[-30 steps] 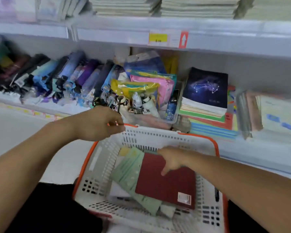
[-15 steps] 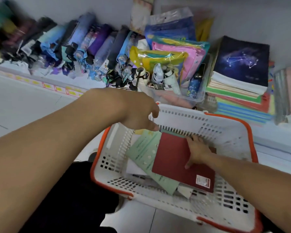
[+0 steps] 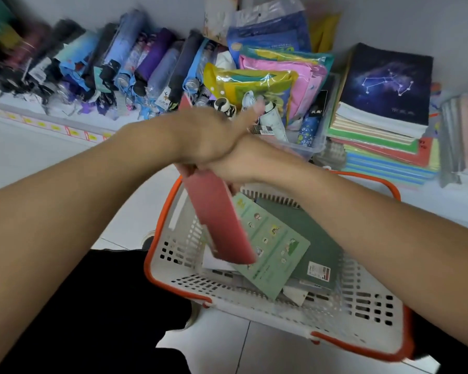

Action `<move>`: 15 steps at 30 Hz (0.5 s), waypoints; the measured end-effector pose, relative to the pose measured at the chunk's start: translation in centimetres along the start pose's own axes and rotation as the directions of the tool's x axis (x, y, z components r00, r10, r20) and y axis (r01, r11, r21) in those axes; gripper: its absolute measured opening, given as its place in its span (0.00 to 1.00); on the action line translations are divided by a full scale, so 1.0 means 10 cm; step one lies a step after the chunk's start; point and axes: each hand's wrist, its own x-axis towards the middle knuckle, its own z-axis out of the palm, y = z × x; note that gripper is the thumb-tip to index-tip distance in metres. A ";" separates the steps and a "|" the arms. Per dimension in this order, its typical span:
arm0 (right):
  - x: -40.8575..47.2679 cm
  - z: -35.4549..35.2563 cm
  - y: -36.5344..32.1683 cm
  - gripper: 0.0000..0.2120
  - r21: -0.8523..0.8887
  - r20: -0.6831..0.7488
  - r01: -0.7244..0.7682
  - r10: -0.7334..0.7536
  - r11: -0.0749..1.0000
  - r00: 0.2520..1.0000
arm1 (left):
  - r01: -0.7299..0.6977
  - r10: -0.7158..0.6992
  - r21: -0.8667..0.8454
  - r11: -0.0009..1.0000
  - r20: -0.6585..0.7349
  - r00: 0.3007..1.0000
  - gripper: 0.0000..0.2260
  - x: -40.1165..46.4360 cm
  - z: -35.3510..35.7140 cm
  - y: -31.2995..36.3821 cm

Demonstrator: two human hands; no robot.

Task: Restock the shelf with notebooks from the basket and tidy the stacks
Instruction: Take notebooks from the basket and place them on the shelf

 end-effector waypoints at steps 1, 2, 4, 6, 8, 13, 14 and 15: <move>-0.03 -0.04 -0.14 0.10 0.089 -0.055 0.069 -0.064 0.994 0.996 | 0.055 -0.068 -0.133 0.990 -0.095 0.993 0.41 -0.01 -0.06 0.02; -0.05 -0.03 -0.22 0.10 0.143 -0.109 0.130 -0.115 0.981 0.987 | 0.080 -0.123 -0.235 0.969 -0.174 0.977 0.40 -0.01 -0.11 0.01; 0.00 0.05 -0.24 0.13 0.244 -0.163 0.214 -0.178 0.946 0.971 | 0.078 -0.147 -0.245 0.966 -0.277 0.949 0.33 -0.02 -0.15 -0.08; 0.05 0.11 -0.14 0.12 0.358 -0.049 0.194 -0.190 0.913 0.981 | 0.069 -0.125 -0.203 0.977 -0.275 0.953 0.22 -0.03 -0.18 -0.21; 0.14 0.12 0.11 0.13 0.472 0.239 0.045 -0.177 0.880 0.955 | 0.046 -0.085 -0.135 0.990 -0.300 0.950 0.11 -0.05 -0.22 -0.30; 0.22 0.70 1.70 0.22 -0.284 0.321 -0.325 0.409 0.902 0.854 | 0.008 0.013 0.052 0.999 -0.402 0.915 0.16 -0.08 -0.35 -0.36; 0.12 0.88 1.98 0.30 -0.330 0.238 -0.397 0.482 0.856 0.843 | -0.007 0.041 0.088 0.996 -0.393 0.919 0.17 -0.07 -0.35 -0.38; 0.00 1.05 2.20 0.38 -0.319 0.168 -0.473 0.540 0.821 0.825 | -0.019 0.064 0.122 0.992 -0.381 0.922 0.17 -0.06 -0.34 -0.41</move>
